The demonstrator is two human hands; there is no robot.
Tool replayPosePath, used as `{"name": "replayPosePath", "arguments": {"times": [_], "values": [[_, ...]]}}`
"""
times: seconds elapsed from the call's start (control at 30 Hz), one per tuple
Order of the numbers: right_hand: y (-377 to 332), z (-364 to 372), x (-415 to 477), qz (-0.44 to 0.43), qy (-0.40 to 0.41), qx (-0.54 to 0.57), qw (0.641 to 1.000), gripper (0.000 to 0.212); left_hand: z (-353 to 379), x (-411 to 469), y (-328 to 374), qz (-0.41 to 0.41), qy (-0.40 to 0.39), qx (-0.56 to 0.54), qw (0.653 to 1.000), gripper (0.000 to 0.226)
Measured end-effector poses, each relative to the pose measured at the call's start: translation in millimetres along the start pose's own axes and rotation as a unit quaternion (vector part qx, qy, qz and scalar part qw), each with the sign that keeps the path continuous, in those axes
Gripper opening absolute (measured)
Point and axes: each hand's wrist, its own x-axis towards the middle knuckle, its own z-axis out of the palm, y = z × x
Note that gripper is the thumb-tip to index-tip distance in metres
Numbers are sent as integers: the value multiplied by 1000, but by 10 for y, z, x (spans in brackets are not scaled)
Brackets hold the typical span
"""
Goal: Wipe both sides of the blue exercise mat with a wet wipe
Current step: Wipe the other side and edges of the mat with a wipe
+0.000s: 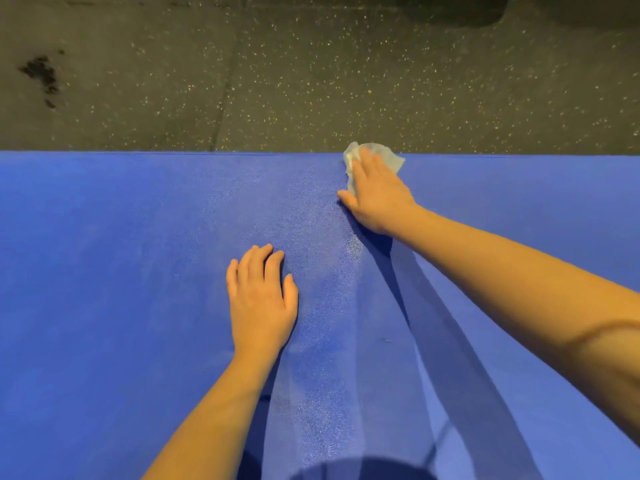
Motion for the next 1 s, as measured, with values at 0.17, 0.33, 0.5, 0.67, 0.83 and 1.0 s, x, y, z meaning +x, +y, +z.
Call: {"name": "replayPosePath", "arguments": {"times": [0.17,0.33,0.5,0.67,0.83,1.0], "values": [[78,-35,-88,-126,-38,-31,991,58,6,4,-7,0,3,4,1000,40],[244,-111,-72,91,42,0,995,56,9,2,-8,2,12,10,1000,41],[403,-16,-471,-41,-16,3,999,66,37,-3,-14,3,17,36,999,42],[680,-189,-429,164,34,8,986,67,84,18,166,-59,-6,36,998,47],[604,-115,-781,-65,-49,-30,996,75,111,-17,205,-70,4,15,997,52],[561,-158,-675,103,25,-21,994,59,103,-27,195,-69,4,6,998,51]]}}
